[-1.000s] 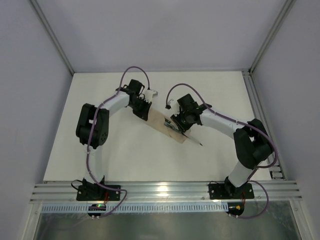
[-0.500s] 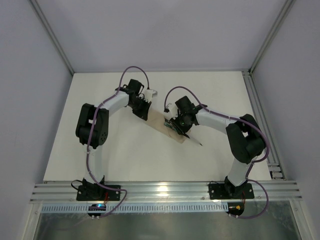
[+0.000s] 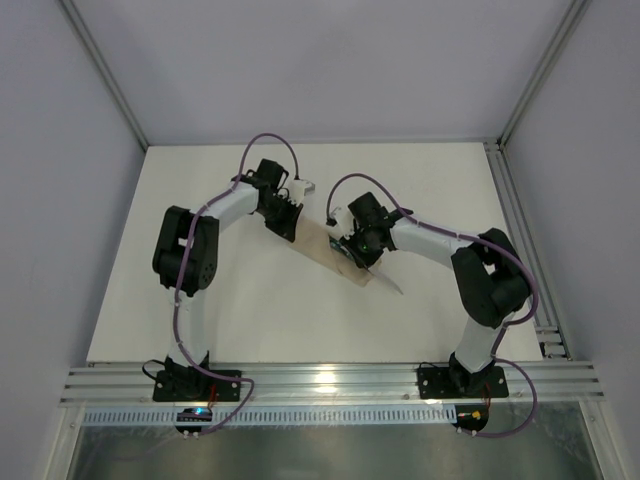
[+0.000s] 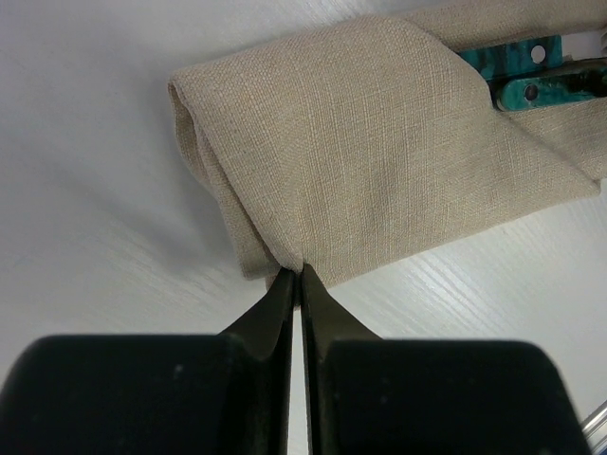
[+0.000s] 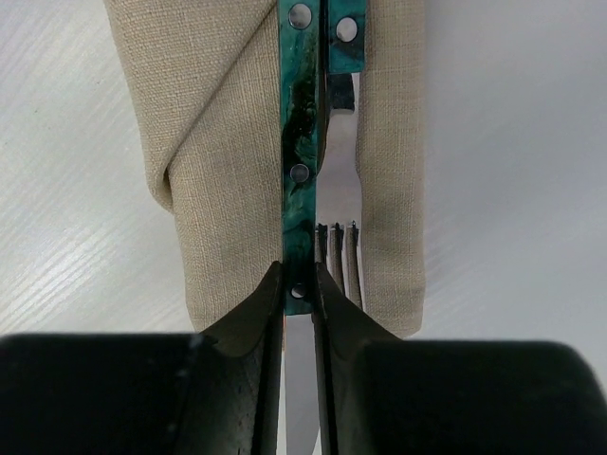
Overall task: Fold the napkin into a case and place the utensils inside
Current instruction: Insert the knife into the folded napkin.
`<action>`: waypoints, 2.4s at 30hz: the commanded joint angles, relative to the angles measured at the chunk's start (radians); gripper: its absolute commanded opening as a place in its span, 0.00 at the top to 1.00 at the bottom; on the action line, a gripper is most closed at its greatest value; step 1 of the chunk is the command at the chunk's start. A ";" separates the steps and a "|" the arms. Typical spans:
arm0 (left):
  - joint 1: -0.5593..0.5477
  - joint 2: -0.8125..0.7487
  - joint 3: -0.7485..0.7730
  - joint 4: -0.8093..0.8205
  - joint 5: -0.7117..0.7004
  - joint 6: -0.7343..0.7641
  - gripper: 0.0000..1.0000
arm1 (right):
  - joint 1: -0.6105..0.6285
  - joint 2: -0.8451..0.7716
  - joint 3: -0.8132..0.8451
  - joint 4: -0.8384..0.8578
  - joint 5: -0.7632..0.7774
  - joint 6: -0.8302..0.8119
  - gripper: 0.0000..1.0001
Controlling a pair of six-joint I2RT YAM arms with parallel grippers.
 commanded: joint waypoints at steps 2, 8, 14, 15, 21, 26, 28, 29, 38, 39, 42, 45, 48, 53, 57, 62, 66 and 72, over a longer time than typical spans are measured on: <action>0.008 0.007 0.038 -0.010 0.012 0.000 0.98 | 0.012 -0.063 0.040 -0.043 0.018 -0.021 0.96; 0.008 0.002 0.041 -0.013 0.010 0.003 0.98 | 0.014 -0.092 0.053 -0.105 0.018 -0.024 0.96; 0.008 0.007 0.047 -0.014 0.010 0.003 0.99 | 0.019 -0.099 0.050 -0.113 0.025 -0.035 0.96; 0.008 0.007 0.047 -0.016 0.012 0.003 0.99 | 0.019 -0.091 0.056 -0.105 0.025 -0.038 0.96; 0.008 0.004 0.046 -0.019 0.012 0.006 0.99 | 0.034 -0.088 0.072 -0.166 0.048 -0.033 0.96; 0.008 0.016 0.055 -0.021 0.019 0.003 0.99 | 0.046 -0.091 0.081 -0.254 0.108 -0.022 0.96; 0.008 0.013 0.054 -0.019 0.015 0.003 0.99 | 0.054 -0.085 0.083 -0.263 0.117 -0.022 0.96; 0.008 0.013 0.052 -0.019 0.016 0.003 0.99 | 0.055 -0.079 0.084 -0.269 0.119 -0.022 0.96; 0.008 0.010 0.047 -0.018 0.018 0.003 0.99 | 0.089 -0.011 0.132 -0.277 0.120 -0.029 0.96; 0.008 0.010 0.047 -0.018 0.018 0.005 0.99 | 0.091 -0.005 0.136 -0.274 0.120 -0.030 0.96; 0.008 0.010 0.047 -0.019 0.018 0.006 0.99 | 0.100 0.020 0.164 -0.268 0.119 -0.036 0.96; 0.008 0.012 0.052 -0.021 0.021 0.008 0.99 | 0.109 0.047 0.201 -0.269 0.120 -0.038 0.96; 0.008 0.010 0.052 -0.021 0.022 0.008 0.99 | 0.114 0.075 0.233 -0.263 0.119 -0.035 0.96; 0.008 0.010 0.055 -0.019 0.024 0.008 0.99 | 0.121 0.125 0.287 -0.225 0.120 -0.009 0.96; 0.008 0.010 0.060 -0.022 0.024 0.008 0.99 | 0.126 0.185 0.342 -0.209 0.120 0.004 0.96; 0.008 0.007 0.060 -0.024 0.022 0.008 0.99 | 0.128 0.227 0.382 -0.166 0.163 0.034 0.96; 0.008 0.010 0.058 -0.022 0.027 0.006 1.00 | 0.128 0.237 0.383 -0.114 0.145 0.065 0.97; 0.008 0.010 0.058 -0.022 0.036 0.005 1.00 | 0.128 0.259 0.389 -0.060 0.104 0.079 0.96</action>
